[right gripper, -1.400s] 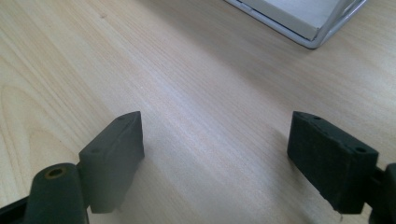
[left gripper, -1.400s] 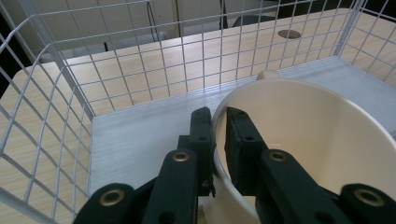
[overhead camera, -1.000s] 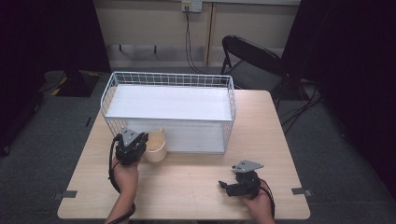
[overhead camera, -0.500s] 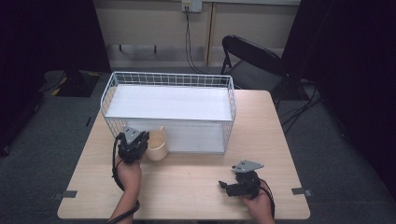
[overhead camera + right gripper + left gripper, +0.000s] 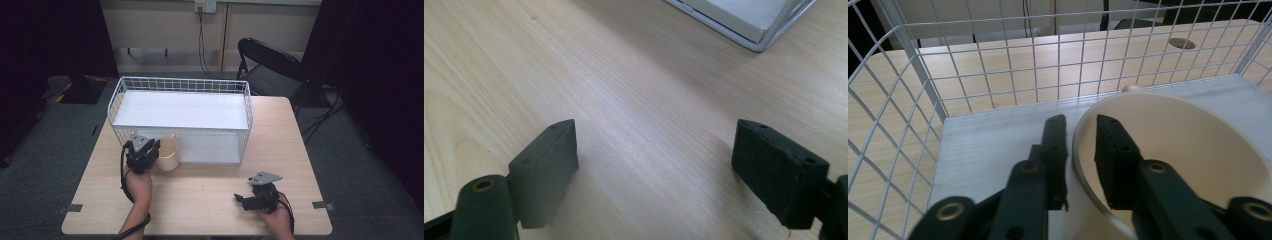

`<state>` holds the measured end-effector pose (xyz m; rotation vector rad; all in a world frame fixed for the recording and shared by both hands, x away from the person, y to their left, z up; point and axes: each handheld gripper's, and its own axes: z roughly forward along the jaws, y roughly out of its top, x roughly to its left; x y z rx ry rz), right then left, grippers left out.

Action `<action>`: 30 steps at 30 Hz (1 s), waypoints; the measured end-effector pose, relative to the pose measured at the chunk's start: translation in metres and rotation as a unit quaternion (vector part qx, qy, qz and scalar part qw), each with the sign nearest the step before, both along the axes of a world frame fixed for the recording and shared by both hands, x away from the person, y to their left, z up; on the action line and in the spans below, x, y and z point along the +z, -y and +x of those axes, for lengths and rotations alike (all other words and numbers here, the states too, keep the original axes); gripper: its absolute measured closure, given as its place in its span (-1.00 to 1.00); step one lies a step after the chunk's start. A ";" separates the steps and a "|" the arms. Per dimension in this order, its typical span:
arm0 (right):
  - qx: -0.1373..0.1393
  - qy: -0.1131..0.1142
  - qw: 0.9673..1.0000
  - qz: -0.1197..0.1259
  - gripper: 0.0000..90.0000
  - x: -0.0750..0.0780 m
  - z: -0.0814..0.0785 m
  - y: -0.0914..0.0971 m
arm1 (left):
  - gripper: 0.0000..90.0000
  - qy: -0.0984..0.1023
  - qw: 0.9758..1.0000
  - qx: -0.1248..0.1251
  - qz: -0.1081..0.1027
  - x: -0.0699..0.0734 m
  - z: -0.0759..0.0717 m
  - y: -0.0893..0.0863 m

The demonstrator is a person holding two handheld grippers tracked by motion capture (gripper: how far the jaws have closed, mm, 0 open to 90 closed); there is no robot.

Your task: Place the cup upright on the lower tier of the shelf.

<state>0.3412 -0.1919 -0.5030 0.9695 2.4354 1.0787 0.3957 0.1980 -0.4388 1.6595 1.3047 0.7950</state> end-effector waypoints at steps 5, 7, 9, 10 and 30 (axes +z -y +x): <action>0.000 0.000 1.000 0.000 -0.60 0.000 0.000 0.000 | 0.34 0.002 1.000 -0.003 -0.010 0.001 -0.001 0.000; 0.000 0.000 1.000 0.000 -0.60 0.000 0.000 0.000 | 0.24 -0.001 1.000 -0.008 -0.013 0.001 -0.002 -0.001; 0.000 0.000 1.000 0.000 -0.60 0.000 0.000 0.000 | 0.11 -0.007 1.000 -0.011 -0.017 0.002 -0.004 -0.002; 0.000 0.000 1.000 0.000 -0.60 0.000 0.000 0.000 | 0.04 -0.003 1.000 -0.013 -0.023 0.002 -0.005 -0.003; -0.001 0.000 1.000 0.000 -0.60 0.000 0.000 0.000 | -0.41 0.008 0.996 -0.083 -0.026 0.014 -0.027 -0.009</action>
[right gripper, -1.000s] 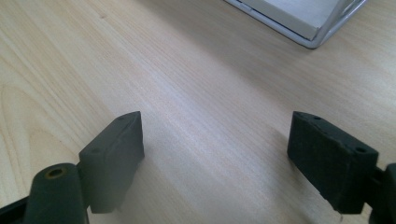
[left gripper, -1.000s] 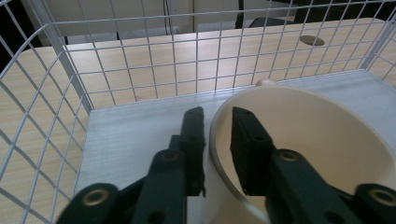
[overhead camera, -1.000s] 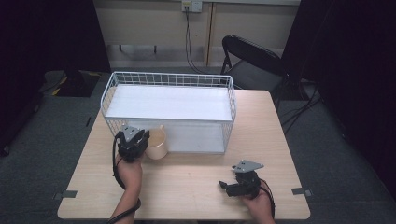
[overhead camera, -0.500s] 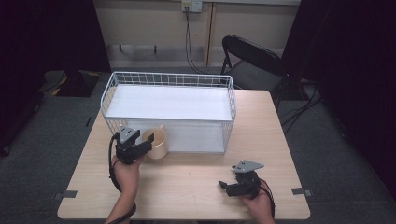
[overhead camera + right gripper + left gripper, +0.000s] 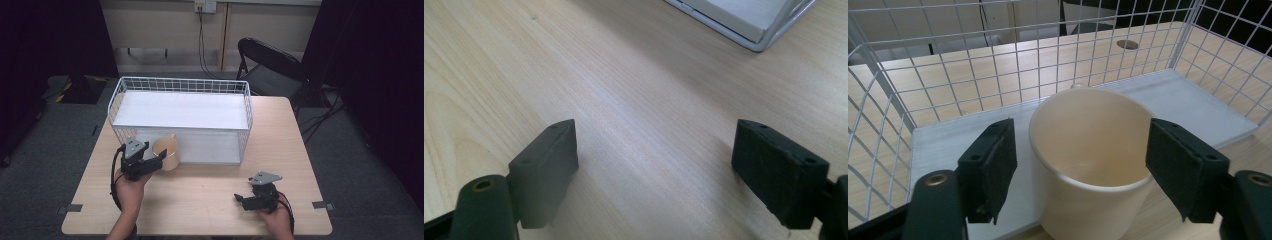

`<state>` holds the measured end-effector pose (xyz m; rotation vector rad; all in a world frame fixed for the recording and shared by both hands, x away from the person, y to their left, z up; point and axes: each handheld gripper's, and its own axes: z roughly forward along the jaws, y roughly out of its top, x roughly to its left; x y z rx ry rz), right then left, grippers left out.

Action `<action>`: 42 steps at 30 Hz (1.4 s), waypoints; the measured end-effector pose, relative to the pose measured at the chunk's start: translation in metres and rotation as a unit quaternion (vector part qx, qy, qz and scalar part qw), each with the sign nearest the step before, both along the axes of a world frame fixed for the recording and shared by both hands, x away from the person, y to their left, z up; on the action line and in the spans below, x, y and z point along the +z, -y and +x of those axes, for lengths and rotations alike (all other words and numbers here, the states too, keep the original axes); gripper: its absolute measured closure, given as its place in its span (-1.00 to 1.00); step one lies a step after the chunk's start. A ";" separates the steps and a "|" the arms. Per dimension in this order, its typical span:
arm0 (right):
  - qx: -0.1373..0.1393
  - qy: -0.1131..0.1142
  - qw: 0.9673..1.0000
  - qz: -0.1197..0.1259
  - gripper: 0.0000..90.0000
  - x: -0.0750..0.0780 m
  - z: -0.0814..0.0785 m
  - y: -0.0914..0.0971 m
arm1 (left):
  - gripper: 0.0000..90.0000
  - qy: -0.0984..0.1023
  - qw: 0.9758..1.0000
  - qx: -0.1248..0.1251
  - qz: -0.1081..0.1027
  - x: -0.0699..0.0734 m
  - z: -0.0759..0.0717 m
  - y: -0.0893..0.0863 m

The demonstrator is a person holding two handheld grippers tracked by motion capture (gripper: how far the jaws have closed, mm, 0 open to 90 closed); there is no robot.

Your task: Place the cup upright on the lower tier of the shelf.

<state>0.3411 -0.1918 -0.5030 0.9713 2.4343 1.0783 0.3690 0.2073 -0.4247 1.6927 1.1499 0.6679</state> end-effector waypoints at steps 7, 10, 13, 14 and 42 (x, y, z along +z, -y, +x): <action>0.000 0.000 1.000 0.000 -0.60 0.000 0.000 0.000 | -0.44 -0.002 1.000 -0.013 0.003 -0.003 -0.008 0.000; 0.000 0.000 1.000 0.000 -0.60 0.000 0.000 0.000 | -0.44 -0.003 1.000 -0.017 0.014 -0.005 -0.011 -0.002; 0.000 0.000 1.000 0.000 -0.60 0.000 0.000 0.000 | -0.45 -0.002 1.000 -0.019 0.017 -0.007 -0.014 -0.002; 0.000 0.000 1.000 0.000 -0.60 0.000 0.000 0.000 | -0.44 -0.001 1.000 -0.019 0.020 -0.007 -0.015 -0.002; 0.000 0.000 1.000 0.000 -0.60 0.000 0.000 0.000 | -0.34 -0.022 0.999 -0.004 0.048 -0.020 -0.007 0.010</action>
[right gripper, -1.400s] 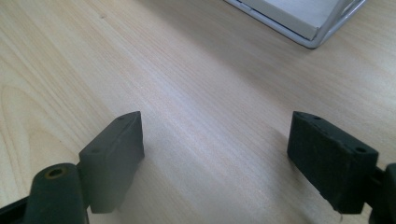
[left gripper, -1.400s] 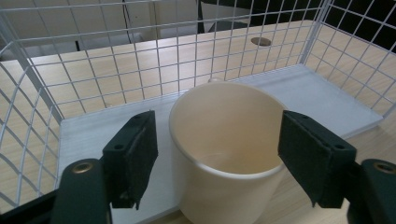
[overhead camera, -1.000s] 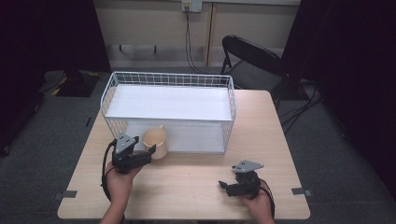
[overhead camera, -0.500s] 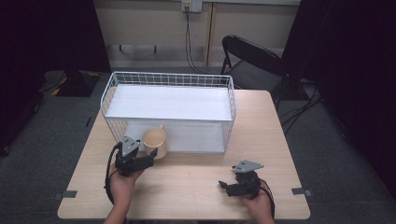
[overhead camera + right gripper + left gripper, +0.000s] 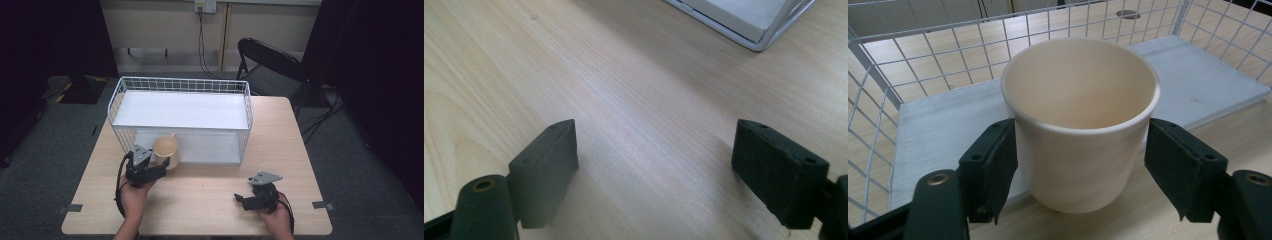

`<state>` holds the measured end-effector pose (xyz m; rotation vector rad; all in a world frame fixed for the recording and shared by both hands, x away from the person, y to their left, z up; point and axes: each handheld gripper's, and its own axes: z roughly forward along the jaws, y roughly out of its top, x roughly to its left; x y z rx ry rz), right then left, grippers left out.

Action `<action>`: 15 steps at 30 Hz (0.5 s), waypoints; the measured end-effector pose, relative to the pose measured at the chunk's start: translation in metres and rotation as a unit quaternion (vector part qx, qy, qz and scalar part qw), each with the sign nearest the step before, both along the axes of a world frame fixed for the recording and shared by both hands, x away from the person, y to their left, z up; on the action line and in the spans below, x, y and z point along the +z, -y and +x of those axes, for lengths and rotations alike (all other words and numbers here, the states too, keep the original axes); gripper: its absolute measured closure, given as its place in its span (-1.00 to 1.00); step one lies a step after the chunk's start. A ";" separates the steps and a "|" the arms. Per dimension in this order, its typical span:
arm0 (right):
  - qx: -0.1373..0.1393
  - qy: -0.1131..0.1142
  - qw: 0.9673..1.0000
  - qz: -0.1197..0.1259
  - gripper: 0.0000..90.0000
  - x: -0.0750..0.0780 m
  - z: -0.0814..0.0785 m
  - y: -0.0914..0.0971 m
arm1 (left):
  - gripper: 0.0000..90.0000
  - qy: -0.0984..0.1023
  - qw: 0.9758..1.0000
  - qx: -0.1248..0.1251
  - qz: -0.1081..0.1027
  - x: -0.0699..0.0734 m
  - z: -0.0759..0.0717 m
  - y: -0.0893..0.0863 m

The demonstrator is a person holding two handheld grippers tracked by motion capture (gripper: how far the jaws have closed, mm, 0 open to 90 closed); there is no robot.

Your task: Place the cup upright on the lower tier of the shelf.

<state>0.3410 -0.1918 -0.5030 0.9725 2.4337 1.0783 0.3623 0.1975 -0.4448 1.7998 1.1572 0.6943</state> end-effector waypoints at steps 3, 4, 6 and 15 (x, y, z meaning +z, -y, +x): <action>0.000 0.000 1.000 0.000 -0.60 0.000 0.000 0.000 | -0.30 -0.001 1.000 0.003 -0.003 0.000 0.000 0.000; 0.000 0.000 1.000 0.000 -0.60 0.000 0.000 0.000 | -0.27 -0.001 1.000 0.003 -0.004 0.000 0.000 0.000; 0.000 0.000 1.000 0.000 -0.60 0.000 0.000 0.000 | -0.20 0.003 1.000 0.003 -0.003 0.000 0.000 0.000; 0.000 0.000 1.000 0.000 -0.60 0.000 0.000 0.000 | -0.07 -0.003 1.000 0.007 -0.002 0.000 0.000 0.001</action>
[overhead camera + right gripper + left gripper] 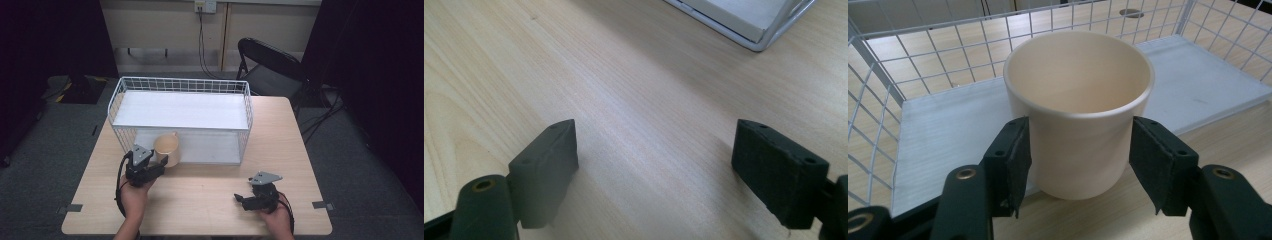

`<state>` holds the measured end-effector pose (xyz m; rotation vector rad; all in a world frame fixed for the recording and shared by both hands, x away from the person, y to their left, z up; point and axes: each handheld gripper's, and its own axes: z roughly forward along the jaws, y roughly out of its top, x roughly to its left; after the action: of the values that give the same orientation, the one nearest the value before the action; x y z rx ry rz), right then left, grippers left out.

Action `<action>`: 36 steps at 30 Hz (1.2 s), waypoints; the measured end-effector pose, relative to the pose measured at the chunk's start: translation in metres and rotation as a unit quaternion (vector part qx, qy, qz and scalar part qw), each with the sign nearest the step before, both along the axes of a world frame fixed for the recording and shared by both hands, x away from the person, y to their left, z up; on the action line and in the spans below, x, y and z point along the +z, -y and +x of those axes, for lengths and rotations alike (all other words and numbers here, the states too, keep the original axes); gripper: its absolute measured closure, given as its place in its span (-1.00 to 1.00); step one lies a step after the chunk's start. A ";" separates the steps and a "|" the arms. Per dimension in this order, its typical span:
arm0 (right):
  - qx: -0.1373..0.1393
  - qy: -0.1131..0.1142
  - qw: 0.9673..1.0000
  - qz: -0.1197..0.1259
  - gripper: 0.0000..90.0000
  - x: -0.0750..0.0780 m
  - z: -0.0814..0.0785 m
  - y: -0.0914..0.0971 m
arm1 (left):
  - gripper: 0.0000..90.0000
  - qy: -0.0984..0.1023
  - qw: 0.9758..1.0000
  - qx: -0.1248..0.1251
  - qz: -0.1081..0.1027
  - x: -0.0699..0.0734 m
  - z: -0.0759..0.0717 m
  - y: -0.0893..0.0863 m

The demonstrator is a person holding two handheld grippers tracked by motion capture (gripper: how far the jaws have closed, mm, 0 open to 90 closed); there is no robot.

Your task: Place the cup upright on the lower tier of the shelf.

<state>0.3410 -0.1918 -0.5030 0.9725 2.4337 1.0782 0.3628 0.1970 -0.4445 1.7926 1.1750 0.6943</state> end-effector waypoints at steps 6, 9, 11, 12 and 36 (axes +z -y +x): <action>0.000 0.000 1.000 0.000 -0.60 0.000 0.000 0.000 | 0.03 -0.003 1.000 0.005 -0.002 0.001 0.001 0.003; 0.000 0.000 1.000 0.000 -0.60 0.000 0.000 0.000 | 0.10 -0.002 1.000 0.006 -0.001 0.001 0.002 0.006; 0.000 0.000 1.000 0.000 -0.60 0.000 0.000 0.000 | 0.13 -0.002 1.000 0.009 -0.002 0.001 0.003 0.008; 0.000 0.000 1.000 0.000 -0.60 0.000 0.000 0.000 | 0.16 -0.002 1.000 0.008 -0.002 0.001 0.003 0.009; 0.000 0.000 1.000 0.000 -0.60 0.000 0.000 0.000 | 0.63 -0.013 1.000 0.007 0.001 0.002 0.011 0.023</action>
<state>0.3410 -0.1918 -0.5030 0.9726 2.4338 1.0783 0.3741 0.1736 -0.4425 1.8019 1.2059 0.6812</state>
